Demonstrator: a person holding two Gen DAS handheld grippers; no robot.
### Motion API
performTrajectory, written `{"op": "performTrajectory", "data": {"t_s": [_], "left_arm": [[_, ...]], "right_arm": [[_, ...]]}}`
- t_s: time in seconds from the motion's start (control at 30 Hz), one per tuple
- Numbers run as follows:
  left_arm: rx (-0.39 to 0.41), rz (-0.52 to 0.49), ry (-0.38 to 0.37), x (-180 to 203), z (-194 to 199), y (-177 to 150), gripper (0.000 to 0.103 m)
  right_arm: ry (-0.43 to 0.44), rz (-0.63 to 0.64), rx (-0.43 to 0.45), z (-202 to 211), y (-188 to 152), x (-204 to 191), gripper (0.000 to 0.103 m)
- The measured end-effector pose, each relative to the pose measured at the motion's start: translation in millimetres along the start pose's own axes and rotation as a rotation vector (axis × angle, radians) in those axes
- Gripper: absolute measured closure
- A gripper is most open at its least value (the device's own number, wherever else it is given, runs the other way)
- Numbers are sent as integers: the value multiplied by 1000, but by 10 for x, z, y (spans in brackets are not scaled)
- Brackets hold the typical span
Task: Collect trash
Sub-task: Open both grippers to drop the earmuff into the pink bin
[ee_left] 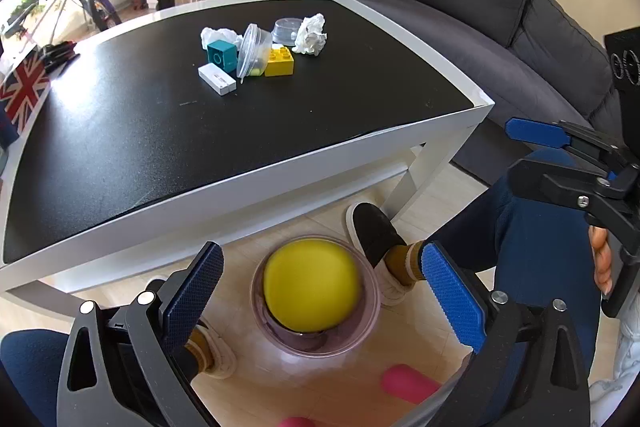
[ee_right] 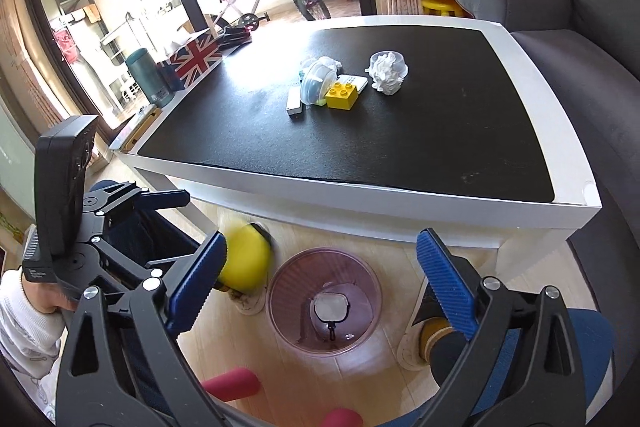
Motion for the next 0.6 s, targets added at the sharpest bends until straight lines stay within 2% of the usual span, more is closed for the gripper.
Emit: {"op": "performTrajectory", "data": {"t_s": [0.33,0.6], "left_arm": [[16,31,32,-88,117,-19,7],[65,54,37,-210,282,127,7]], "right_arm": [[0,-7,7,18,-30,16,7],[-13,-5,5,13,62,27,6]]}}
Point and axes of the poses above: each gripper's, at about its wrist camera, not at the fingertips, and z roughly against the way its jaws point, x to its right, y to its top, the point moved 6 cm from there along -z, roughly the way its jaws point, and after that the axes turned 6 degrees about -z, right-handed, at the moved point
